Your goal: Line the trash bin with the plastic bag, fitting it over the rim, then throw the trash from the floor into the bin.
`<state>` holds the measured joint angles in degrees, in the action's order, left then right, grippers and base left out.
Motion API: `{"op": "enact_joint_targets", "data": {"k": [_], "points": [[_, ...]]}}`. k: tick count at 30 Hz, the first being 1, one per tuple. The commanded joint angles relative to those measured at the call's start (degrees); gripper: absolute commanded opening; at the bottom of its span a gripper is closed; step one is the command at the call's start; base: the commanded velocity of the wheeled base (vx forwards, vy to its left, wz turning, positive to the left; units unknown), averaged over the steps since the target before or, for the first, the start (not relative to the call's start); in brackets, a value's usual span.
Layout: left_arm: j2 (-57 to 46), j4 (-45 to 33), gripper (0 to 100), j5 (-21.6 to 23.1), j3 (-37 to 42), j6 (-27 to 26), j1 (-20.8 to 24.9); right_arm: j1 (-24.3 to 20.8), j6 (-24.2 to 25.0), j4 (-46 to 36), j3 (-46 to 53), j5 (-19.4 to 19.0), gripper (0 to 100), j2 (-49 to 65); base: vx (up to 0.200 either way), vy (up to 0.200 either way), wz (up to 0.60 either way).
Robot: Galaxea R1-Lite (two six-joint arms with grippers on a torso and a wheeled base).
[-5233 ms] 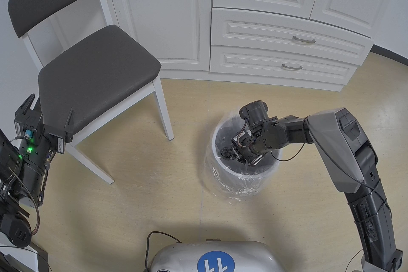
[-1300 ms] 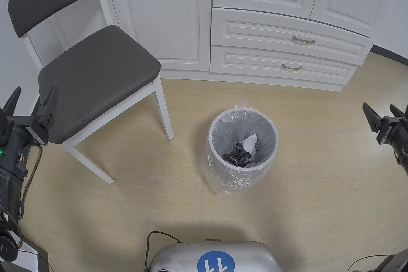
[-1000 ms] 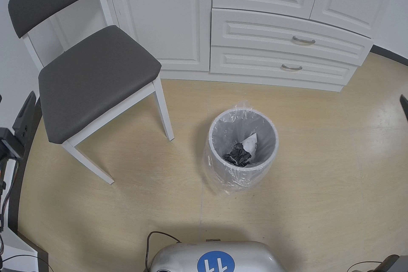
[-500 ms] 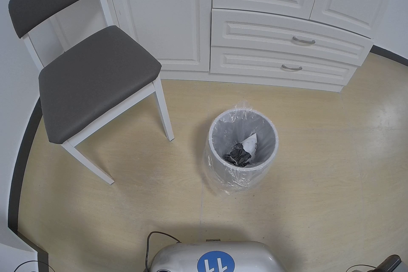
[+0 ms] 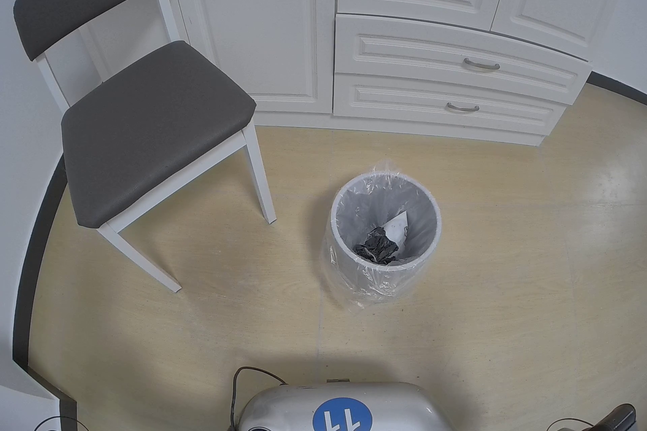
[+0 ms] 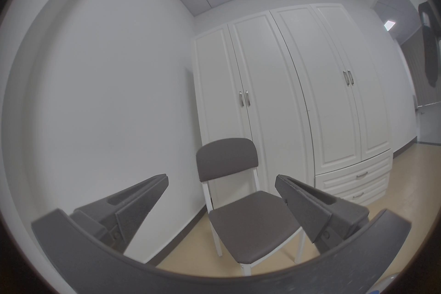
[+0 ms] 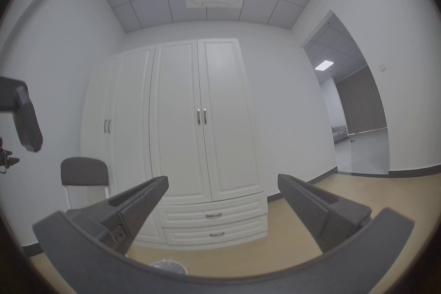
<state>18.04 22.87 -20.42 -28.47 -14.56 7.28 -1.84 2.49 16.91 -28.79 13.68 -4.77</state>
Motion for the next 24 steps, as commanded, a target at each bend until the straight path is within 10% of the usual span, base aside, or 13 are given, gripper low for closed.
{"op": "enact_joint_targets", "data": {"k": [1,13,24], "points": [[-5.9,-3.2,100,-0.1,-3.4,-0.8,-0.6,1.7,0.2,-2.1,-2.5,-1.7,100,4.8,0.000,0.000,0.00],[-18.0,-14.9,100,-0.1,-0.7,-0.4,-7.2,1.8,1.7,-2.2,-2.6,0.2,100,4.8,0.000,0.000,0.00],[-18.0,-4.0,100,1.7,19.9,5.1,-7.2,1.8,0.9,11.0,10.2,4.3,100,4.8,0.000,0.000,0.00]]}}
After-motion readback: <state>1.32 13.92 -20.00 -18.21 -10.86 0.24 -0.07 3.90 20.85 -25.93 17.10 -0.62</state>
